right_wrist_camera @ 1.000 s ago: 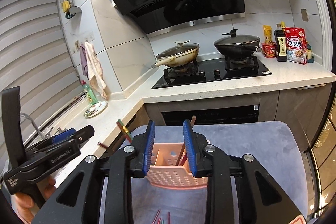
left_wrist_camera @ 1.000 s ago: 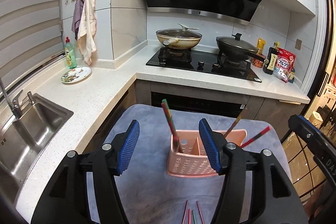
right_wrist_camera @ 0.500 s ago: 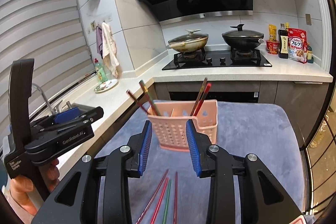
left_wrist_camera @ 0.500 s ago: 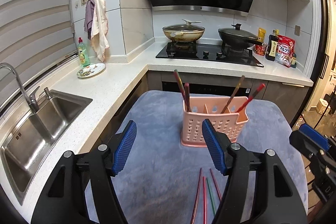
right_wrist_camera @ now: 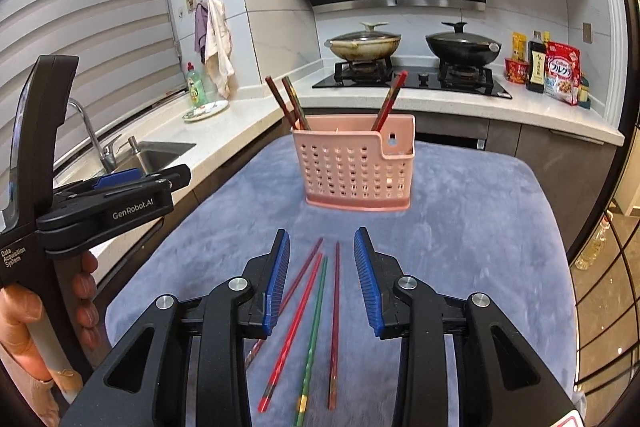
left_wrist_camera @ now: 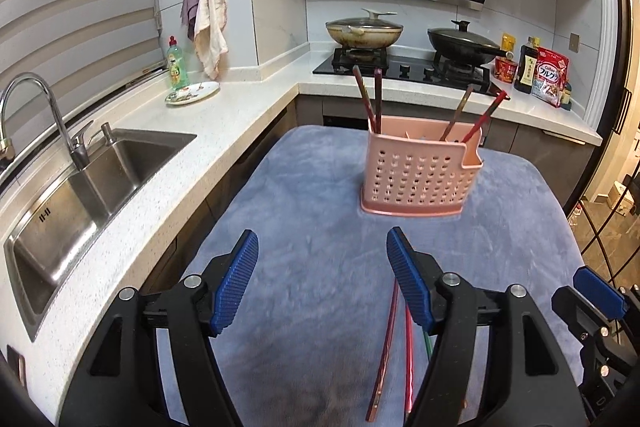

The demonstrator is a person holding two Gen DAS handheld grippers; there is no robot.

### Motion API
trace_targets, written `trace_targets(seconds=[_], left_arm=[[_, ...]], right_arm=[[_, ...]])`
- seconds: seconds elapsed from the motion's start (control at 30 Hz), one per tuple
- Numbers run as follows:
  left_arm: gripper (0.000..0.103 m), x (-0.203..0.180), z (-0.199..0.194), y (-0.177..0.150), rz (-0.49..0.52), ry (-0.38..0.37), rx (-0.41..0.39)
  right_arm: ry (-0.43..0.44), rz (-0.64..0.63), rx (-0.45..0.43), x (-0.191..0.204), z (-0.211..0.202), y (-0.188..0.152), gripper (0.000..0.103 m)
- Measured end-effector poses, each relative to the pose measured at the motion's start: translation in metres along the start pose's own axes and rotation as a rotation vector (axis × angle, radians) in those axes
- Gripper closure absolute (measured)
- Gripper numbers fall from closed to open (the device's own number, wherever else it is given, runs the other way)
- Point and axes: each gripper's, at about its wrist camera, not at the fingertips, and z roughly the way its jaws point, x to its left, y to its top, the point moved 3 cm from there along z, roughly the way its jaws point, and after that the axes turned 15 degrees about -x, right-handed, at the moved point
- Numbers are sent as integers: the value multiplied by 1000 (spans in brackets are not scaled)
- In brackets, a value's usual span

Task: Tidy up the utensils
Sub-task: 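Withdraw both tools from the holder back to the remaining chopsticks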

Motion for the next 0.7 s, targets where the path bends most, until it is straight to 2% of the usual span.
trace_targets(seconds=[0.3, 0.57, 0.7], left_arm=[[40, 1, -6, -53, 6, -20, 91], [40, -1, -2, -102, 4, -27, 184], [40, 0, -3, -119, -1, -30, 212]], right_arm=[[-44, -15, 94, -4, -7, -60, 70], [-58, 27, 196, -14, -5, -114, 70], [-59, 31, 227, -14, -1, -131, 70]])
